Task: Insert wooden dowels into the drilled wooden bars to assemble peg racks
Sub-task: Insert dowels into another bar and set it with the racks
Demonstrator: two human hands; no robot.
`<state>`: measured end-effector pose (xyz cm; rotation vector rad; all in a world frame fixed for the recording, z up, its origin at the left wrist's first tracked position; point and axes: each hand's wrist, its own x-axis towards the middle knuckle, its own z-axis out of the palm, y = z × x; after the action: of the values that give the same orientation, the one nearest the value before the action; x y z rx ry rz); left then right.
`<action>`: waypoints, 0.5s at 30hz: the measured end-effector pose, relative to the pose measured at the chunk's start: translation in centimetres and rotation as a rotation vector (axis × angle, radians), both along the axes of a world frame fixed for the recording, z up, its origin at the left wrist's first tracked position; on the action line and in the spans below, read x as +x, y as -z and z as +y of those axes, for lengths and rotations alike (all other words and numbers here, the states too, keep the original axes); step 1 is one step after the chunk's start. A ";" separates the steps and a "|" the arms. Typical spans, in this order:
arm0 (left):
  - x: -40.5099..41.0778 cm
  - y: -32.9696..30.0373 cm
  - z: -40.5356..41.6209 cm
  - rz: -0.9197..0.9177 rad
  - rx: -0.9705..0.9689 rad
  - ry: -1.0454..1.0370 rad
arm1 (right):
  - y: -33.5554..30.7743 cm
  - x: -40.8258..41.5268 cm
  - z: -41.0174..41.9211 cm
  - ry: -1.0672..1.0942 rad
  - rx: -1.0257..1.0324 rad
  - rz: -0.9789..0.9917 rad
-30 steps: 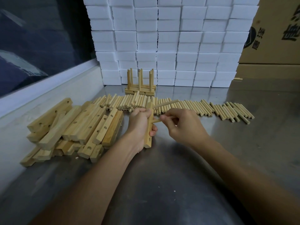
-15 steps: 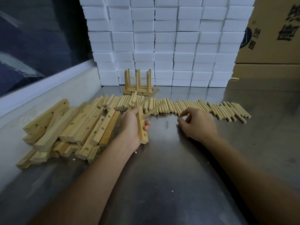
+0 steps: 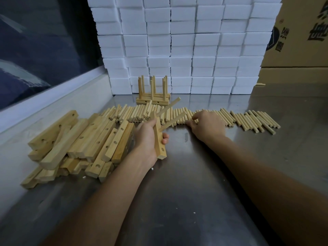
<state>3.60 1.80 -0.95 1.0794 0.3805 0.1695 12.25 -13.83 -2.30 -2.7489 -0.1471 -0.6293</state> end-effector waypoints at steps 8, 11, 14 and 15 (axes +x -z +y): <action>0.1 0.0 0.0 0.001 0.006 0.009 | 0.2 -0.4 0.0 0.020 0.056 -0.038; 0.1 0.0 0.0 -0.003 0.007 0.015 | -0.2 -1.1 -0.6 0.045 0.236 -0.053; 0.0 0.0 0.0 -0.002 0.010 0.013 | -0.7 -2.1 -1.5 0.003 0.482 -0.048; 0.0 0.0 0.0 -0.002 0.010 0.012 | -0.8 -2.5 -1.8 -0.038 0.592 -0.043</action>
<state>3.60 1.75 -0.90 1.0913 0.3716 0.1624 9.80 -15.65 -1.47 -2.1588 -0.0154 -0.6047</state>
